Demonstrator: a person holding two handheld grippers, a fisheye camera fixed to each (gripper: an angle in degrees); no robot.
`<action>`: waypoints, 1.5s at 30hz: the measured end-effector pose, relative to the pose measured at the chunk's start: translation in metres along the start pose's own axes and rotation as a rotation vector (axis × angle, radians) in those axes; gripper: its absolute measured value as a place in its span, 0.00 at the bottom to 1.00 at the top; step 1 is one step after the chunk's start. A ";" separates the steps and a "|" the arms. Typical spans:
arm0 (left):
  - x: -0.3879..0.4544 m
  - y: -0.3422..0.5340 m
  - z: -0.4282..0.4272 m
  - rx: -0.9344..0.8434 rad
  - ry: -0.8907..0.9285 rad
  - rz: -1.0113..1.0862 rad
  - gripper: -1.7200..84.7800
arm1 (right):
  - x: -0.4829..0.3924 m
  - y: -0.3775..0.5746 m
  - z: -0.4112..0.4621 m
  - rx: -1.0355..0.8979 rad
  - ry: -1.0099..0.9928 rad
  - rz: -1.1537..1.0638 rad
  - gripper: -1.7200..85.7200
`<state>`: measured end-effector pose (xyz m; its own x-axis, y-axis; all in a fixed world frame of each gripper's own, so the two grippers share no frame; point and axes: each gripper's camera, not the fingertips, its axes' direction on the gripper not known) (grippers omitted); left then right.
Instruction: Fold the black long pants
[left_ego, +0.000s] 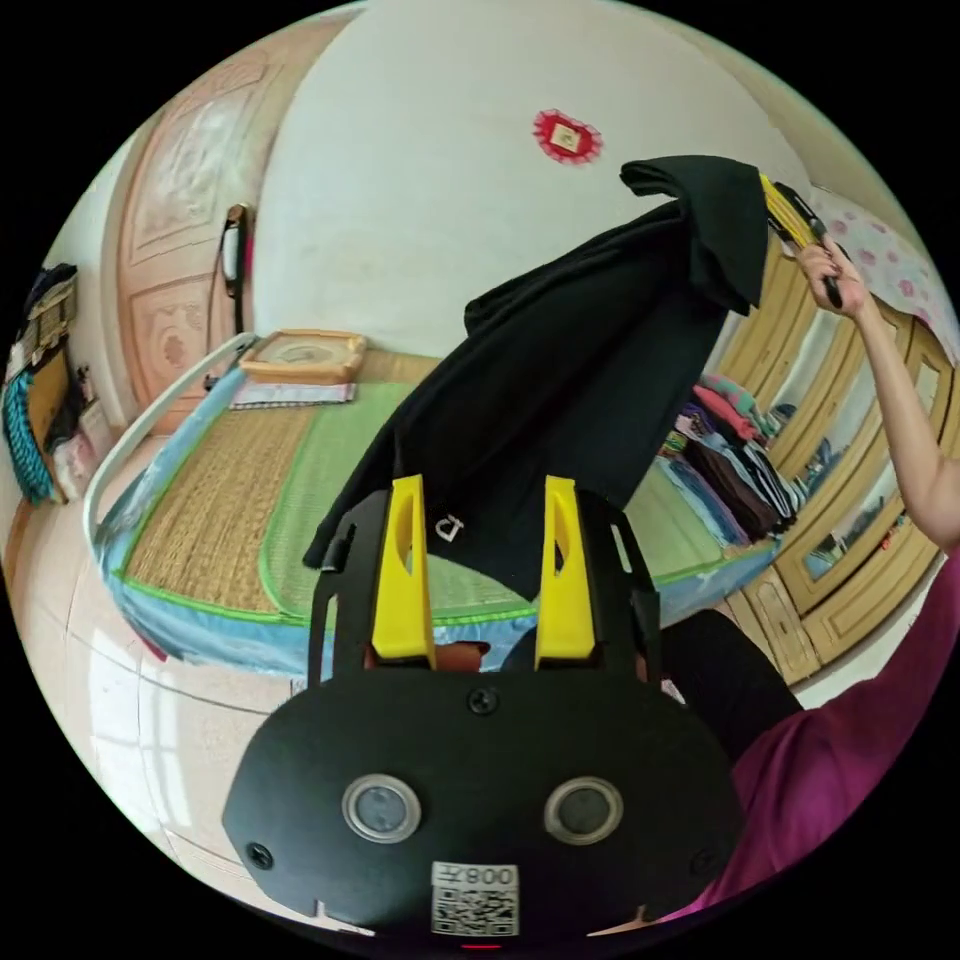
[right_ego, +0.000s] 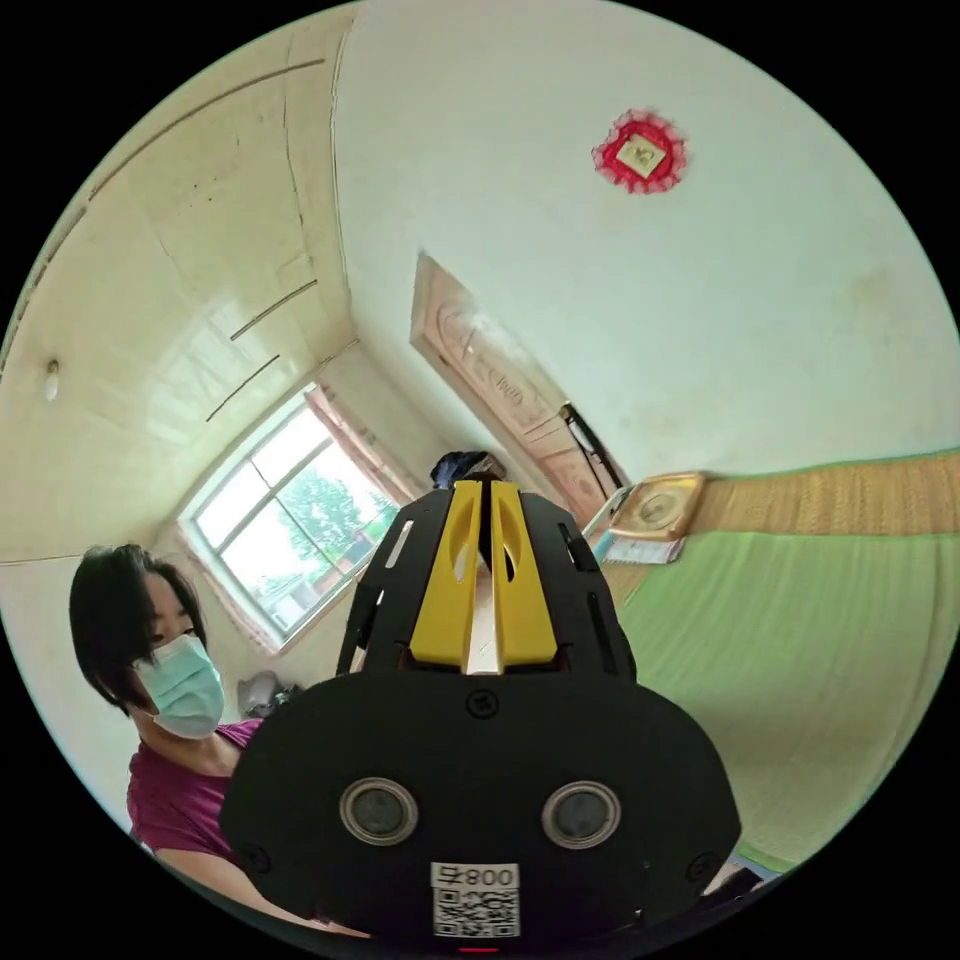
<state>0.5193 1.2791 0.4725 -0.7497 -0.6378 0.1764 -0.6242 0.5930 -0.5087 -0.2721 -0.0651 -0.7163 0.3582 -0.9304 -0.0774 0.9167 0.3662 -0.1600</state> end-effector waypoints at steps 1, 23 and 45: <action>-0.019 0.015 -0.006 0.011 -0.038 -0.035 0.21 | -0.002 0.002 0.014 -0.022 -0.023 0.003 0.03; -0.106 0.193 0.092 -0.028 0.227 -0.071 0.06 | -0.181 -0.007 0.208 -0.238 -0.124 -0.116 0.05; 0.006 -0.112 0.292 -0.139 -0.198 0.311 0.05 | -0.088 0.214 -0.167 0.360 0.543 0.537 0.02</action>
<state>0.6493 1.0653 0.2840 -0.8594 -0.4915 -0.1411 -0.4079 0.8253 -0.3906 -0.1367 0.0972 -0.9080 0.7110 -0.4616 -0.5304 0.6797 0.6444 0.3503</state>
